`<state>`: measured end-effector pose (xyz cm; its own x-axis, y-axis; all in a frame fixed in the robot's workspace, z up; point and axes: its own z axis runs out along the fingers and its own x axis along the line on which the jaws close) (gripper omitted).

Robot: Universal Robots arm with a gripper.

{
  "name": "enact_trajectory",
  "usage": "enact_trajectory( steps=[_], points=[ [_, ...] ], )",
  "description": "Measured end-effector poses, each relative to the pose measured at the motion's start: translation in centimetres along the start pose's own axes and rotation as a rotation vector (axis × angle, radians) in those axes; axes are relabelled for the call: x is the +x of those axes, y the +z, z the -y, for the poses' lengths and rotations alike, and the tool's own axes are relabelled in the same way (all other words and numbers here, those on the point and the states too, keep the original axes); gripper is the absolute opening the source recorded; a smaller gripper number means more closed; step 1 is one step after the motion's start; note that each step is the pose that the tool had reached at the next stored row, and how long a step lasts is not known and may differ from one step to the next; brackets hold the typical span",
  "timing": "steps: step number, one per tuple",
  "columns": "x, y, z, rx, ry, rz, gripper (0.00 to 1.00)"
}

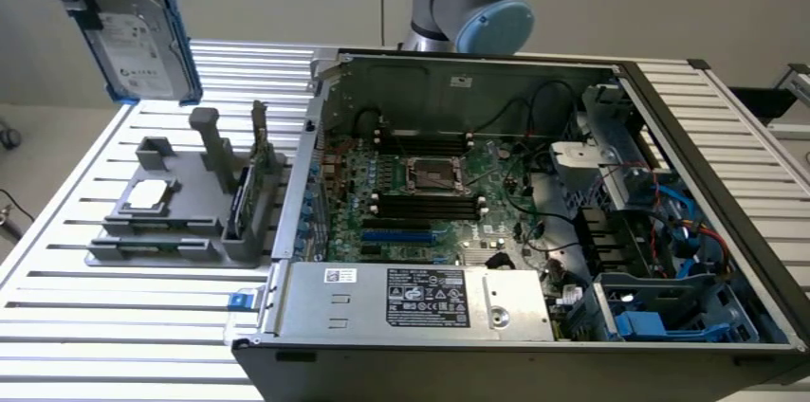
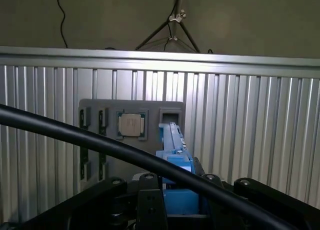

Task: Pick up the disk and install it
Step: 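Pick up the disk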

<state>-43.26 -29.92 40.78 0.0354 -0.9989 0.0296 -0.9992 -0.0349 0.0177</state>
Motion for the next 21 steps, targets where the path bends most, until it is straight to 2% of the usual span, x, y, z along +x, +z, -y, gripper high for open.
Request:
enact_trajectory(
  steps=[5, 10, 15, 21],
  points=[
    [0.6, -1.12, 0.55, 0.0001, 0.000, 0.0000, 0.33],
    [1.3, -1.62, 1.68, 0.0002, 0.000, 0.0001, 0.33],
    [2.0, -2.38, 3.54, 0.0001, 0.000, 0.0000, 0.33],
    [2.8, -3.85, 5.95, 0.0000, 0.000, 0.0000, 0.33]
  ],
)
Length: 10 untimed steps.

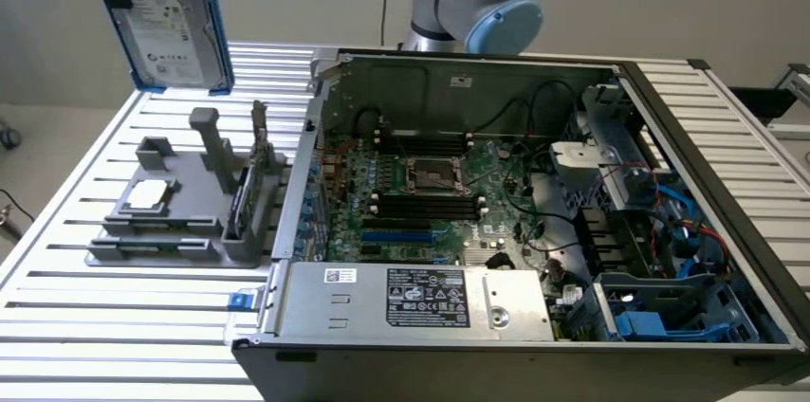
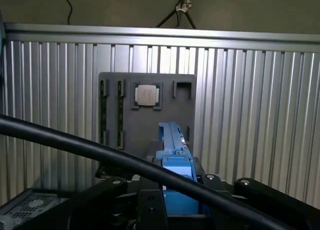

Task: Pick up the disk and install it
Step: 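Pick up the disk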

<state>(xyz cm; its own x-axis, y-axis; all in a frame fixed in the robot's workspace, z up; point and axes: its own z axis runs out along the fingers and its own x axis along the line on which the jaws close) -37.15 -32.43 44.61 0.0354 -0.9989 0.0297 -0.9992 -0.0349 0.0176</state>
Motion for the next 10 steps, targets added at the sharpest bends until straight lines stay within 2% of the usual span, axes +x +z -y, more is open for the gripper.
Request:
enact_trajectory(
  steps=[10],
  points=[
    [2.0, -2.76, 2.73, 0.0001, 0.000, 0.0007, 0.33]
  ],
)
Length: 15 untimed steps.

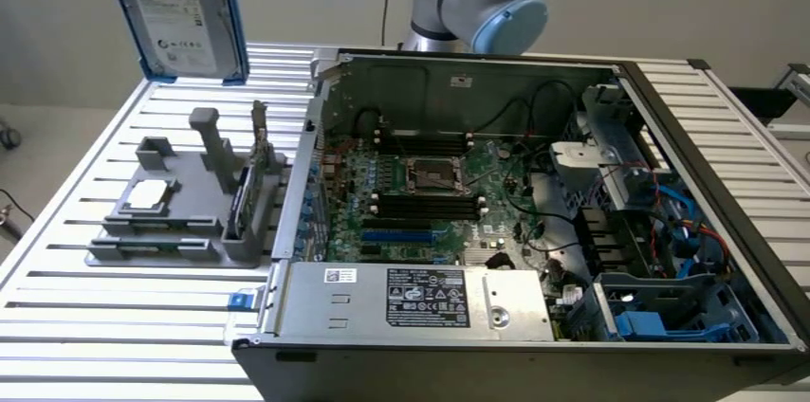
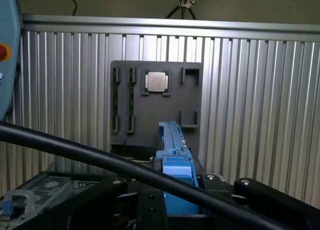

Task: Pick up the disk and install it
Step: 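Pick up the disk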

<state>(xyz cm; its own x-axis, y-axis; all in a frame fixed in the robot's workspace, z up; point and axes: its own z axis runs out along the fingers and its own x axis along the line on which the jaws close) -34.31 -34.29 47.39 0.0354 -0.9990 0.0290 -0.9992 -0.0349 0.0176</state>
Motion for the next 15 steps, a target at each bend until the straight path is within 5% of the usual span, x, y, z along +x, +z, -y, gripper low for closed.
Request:
enact_trajectory(
  steps=[15],
  points=[
    [2.8, -3.84, 6.37, 0.0005, 0.000, 0.0155, 0.33]
  ],
)
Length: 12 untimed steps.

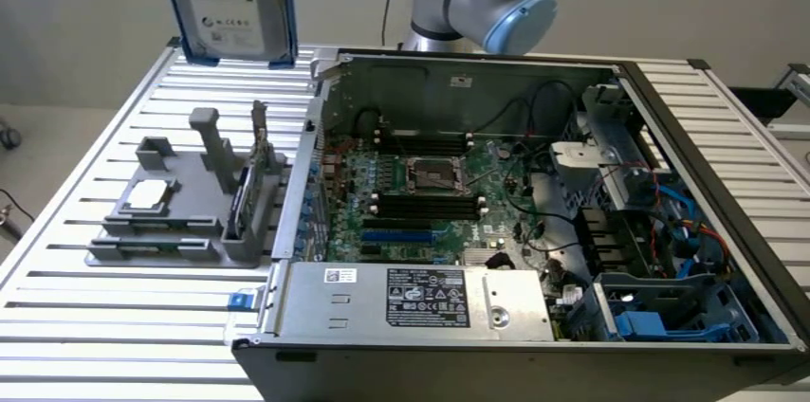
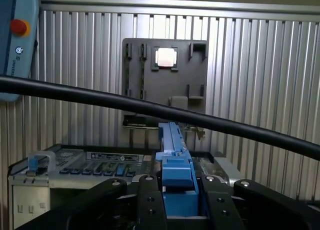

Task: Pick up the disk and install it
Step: 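Pick up the disk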

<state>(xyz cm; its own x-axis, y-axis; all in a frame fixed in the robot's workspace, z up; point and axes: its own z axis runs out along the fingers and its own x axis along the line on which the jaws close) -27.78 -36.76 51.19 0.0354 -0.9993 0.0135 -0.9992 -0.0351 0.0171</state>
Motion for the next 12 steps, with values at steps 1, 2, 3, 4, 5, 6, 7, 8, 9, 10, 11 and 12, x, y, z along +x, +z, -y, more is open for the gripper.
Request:
enact_trajectory(
  steps=[1, 2, 3, 4, 5, 6, 7, 8, 9, 10, 11, 12],
  points=[
    [0.2, -0.24, 0.42, 0.0002, 0.000, 0.0018, 0.33],
    [0.3, -0.48, 0.83, 0.0003, 0.000, 0.0033, 0.33],
    [0.5, -0.72, 1.24, 0.0004, 0.000, 0.0046, 0.33],
    [0.6, -0.96, 1.69, 0.0003, 0.000, 0.0054, 0.33],
    [0.8, -1.20, 2.13, 0.0003, 0.000, 0.0059, 0.33],
    [1.0, -1.41, 2.59, 0.0003, 0.000, 0.0063, 0.33],
    [1.2, -1.58, 3.03, 0.0002, 0.000, 0.0064, 0.33],
    [1.4, -1.74, 3.47, 0.0001, 0.000, 0.0064, 0.33],
    [1.6, -1.85, 3.84, -0.0003, 0.000, 0.0065, 0.33],
    [1.9, -1.96, 4.22, -0.0004, 0.000, 0.0066, 0.33],
    [2.1, -2.07, 4.60, -0.0009, 0.000, 0.0066, 0.33],
    [2.3, -2.18, 4.96, -0.0012, 0.000, 0.0066, 0.33]
  ],
)
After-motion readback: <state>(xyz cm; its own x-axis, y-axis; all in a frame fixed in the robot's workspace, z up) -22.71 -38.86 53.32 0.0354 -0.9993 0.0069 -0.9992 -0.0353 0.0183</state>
